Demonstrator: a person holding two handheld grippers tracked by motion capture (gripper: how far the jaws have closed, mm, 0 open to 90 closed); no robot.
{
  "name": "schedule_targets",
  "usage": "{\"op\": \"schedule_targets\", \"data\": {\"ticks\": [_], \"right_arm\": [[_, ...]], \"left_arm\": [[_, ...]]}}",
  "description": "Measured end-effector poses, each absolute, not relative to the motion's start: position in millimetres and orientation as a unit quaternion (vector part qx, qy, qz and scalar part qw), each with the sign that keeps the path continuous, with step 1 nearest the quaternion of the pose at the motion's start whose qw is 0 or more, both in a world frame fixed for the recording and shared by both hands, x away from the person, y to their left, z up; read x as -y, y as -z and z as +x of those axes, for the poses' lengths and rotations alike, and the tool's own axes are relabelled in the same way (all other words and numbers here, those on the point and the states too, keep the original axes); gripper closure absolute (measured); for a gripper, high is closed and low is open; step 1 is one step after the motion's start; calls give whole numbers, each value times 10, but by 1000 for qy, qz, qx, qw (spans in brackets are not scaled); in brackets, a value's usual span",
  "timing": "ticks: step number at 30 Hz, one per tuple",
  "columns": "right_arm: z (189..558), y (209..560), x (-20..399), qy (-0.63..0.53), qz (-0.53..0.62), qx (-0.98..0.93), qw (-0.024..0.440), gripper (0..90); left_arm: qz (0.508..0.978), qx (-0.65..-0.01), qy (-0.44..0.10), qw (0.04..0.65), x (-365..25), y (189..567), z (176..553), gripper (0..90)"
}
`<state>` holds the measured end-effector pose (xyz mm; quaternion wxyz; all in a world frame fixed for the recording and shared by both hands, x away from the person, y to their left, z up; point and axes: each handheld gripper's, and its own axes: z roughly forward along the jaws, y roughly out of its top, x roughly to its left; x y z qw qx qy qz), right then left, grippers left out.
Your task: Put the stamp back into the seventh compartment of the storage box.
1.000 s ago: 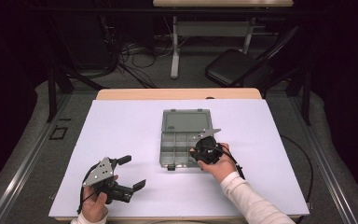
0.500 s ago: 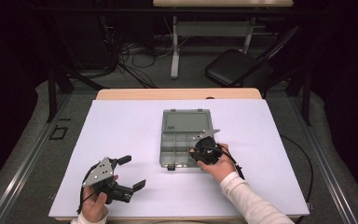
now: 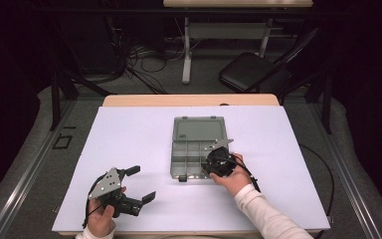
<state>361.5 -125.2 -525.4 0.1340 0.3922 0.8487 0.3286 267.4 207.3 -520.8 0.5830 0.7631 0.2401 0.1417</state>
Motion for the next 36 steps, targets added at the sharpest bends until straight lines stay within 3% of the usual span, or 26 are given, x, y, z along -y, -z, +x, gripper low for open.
{"op": "schedule_targets", "data": {"ticks": [7,15,26,36], "right_arm": [[3596,5215,1266,-337,391,-846,131,647],[3559,5174,1274,-347,390,-841,144,497],[3502,5083,1320,-370,385,-832,153,362],[3472,5050,1339,-391,391,-822,133,244]], "left_arm": [[763,-240,-141,584,-2073,5208,2677,9],[764,-239,-142,582,-2064,5210,2677,9],[763,-239,-142,584,-2064,5212,2679,9],[764,-240,-141,582,-2057,5214,2679,9]]}}
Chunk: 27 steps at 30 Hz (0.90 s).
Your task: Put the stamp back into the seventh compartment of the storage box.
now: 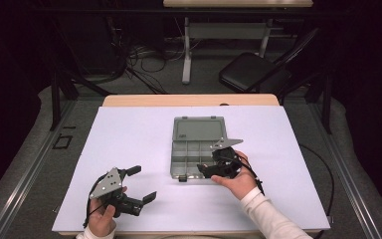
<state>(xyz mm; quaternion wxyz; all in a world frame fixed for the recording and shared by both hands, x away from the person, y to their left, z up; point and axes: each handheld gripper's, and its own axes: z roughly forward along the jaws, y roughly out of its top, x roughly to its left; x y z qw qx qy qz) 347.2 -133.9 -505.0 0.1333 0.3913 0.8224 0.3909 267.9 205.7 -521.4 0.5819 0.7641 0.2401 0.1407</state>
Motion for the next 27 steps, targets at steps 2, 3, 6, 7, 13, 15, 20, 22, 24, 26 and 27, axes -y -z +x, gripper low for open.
{"op": "schedule_targets", "data": {"ticks": [2,3,6,7,13,15,20,22,24,26,27], "right_arm": [[3449,5041,1336,-395,389,-822,132,228],[3433,5034,1336,-397,388,-821,130,219],[3380,5010,1337,-404,381,-822,130,205],[3362,5001,1341,-407,378,-821,133,199],[3248,4945,1378,-425,369,-815,138,148],[3214,4939,1390,-430,366,-813,144,136],[3128,4927,1429,-435,363,-810,149,73],[3099,4930,1450,-438,364,-808,149,47],[3073,4937,1477,-444,365,-805,150,36],[3042,4943,1507,-448,370,-801,147,17],[3030,4949,1523,-450,371,-799,147,14]], "left_arm": [[763,-241,-141,583,-2060,5215,2679,9],[764,-241,-140,582,-2062,5213,2680,9],[764,-241,-141,582,-2059,5214,2679,9],[764,-241,-141,582,-2058,5214,2678,9],[764,-241,-140,582,-2055,5215,2677,9],[764,-241,-140,582,-2054,5215,2677,9],[764,-241,-140,582,-2055,5216,2676,9],[765,-240,-141,581,-2055,5216,2677,9],[765,-241,-140,581,-2055,5217,2677,9],[766,-240,-139,580,-2055,5217,2678,9],[766,-240,-140,580,-2055,5217,2677,9]]}}
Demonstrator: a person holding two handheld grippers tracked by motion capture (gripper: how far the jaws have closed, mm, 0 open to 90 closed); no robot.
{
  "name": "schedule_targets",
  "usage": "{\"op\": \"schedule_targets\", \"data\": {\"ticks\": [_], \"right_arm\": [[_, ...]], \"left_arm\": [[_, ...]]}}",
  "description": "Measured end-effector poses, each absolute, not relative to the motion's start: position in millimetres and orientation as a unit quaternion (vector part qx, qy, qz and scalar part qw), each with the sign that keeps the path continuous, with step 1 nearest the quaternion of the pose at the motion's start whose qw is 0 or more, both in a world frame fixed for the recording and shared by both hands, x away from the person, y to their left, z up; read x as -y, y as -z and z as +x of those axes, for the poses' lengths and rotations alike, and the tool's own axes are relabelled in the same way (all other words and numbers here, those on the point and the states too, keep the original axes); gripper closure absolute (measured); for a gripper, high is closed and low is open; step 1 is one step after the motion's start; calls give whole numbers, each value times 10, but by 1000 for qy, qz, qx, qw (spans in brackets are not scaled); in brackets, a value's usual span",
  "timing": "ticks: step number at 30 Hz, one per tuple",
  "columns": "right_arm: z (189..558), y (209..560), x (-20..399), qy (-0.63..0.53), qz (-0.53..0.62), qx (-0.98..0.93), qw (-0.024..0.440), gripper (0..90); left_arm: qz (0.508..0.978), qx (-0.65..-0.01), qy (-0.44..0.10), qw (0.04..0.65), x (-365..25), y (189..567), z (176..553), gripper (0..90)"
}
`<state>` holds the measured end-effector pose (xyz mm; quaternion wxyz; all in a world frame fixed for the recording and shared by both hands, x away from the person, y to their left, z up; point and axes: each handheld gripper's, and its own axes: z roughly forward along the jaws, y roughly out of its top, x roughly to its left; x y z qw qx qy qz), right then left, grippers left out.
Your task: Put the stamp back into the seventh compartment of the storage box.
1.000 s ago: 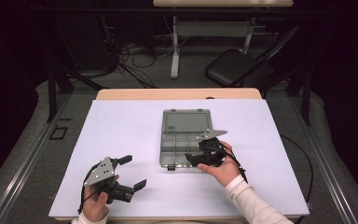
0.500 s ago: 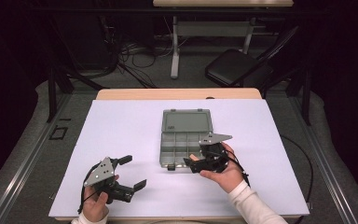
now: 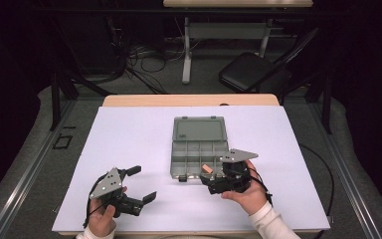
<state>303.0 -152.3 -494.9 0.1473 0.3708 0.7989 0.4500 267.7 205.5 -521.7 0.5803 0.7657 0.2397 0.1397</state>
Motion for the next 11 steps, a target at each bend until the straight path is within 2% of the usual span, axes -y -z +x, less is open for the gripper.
{"op": "schedule_targets", "data": {"ticks": [11], "right_arm": [[2883,5013,1626,-455,375,-790,169,0]], "left_arm": [[765,-240,-141,581,-2056,5215,2677,9]]}}
